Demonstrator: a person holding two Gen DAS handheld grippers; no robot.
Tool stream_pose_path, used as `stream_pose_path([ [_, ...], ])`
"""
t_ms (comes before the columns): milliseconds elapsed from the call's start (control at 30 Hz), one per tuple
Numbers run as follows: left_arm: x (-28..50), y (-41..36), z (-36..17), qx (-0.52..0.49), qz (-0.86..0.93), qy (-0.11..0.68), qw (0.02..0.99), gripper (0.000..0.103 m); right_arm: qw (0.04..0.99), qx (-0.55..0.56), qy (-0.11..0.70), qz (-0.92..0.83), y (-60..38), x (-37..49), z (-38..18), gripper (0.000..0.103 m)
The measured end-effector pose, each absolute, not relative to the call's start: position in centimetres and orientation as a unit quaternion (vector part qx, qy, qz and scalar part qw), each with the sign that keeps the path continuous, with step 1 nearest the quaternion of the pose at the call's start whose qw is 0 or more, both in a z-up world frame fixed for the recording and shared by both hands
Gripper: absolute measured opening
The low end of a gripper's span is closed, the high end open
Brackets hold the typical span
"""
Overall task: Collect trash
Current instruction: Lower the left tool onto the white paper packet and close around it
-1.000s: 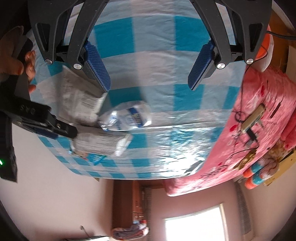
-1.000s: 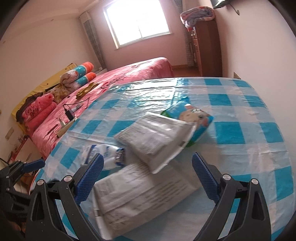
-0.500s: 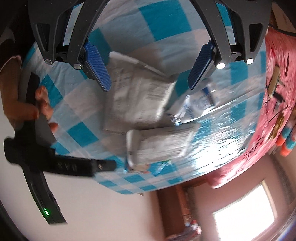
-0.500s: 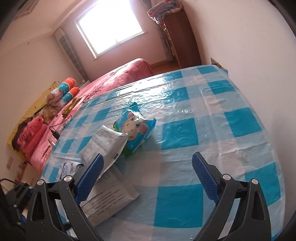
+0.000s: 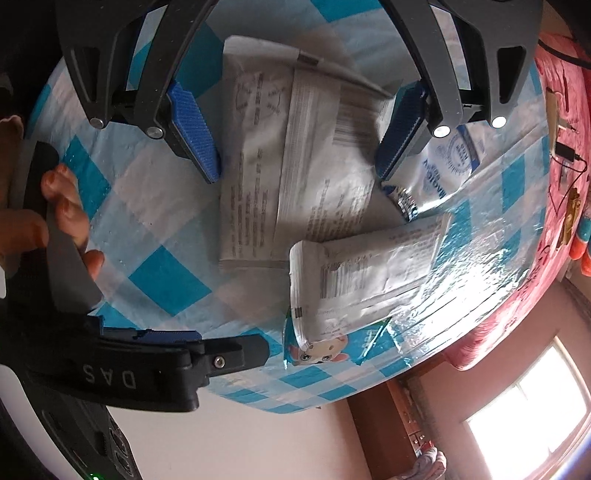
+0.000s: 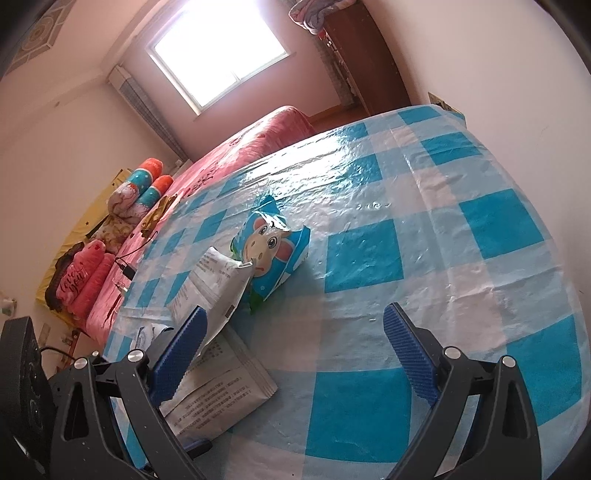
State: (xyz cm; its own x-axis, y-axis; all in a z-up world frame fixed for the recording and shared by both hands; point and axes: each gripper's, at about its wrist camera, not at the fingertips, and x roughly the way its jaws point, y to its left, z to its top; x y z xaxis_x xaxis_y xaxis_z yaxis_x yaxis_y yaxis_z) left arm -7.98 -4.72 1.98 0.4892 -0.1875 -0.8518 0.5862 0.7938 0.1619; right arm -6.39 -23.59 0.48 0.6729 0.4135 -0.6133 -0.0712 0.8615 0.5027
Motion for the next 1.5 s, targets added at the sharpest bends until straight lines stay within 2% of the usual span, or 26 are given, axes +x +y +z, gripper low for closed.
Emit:
stream_pose_path([
  [167,-6.9,-4.8,1.4,0.216,-0.236,0.457,0.83,0.091,0.881,0.231,0.384,0.15,-23.5,-6.1,0.2,0.095],
  [467,-5.9,-3.7,0.9,0.15,-0.246,0.469,0.835,0.093,0.873,0.242,0.387,0.169,-23.1,-5.7,0.1,0.095],
  [900,-7.5,-2.7,1.4,0.11,-0.237,0.461,0.848,0.072,0.867,0.236,0.387,0.205,-21.3,-4.8,0.3,0.095],
  [1500,-11.8,1.8,3.1,0.062,-0.227,0.47,0.851,0.067,0.86,0.213,0.401,0.235,-19.0,-4.5,0.2,0.095],
])
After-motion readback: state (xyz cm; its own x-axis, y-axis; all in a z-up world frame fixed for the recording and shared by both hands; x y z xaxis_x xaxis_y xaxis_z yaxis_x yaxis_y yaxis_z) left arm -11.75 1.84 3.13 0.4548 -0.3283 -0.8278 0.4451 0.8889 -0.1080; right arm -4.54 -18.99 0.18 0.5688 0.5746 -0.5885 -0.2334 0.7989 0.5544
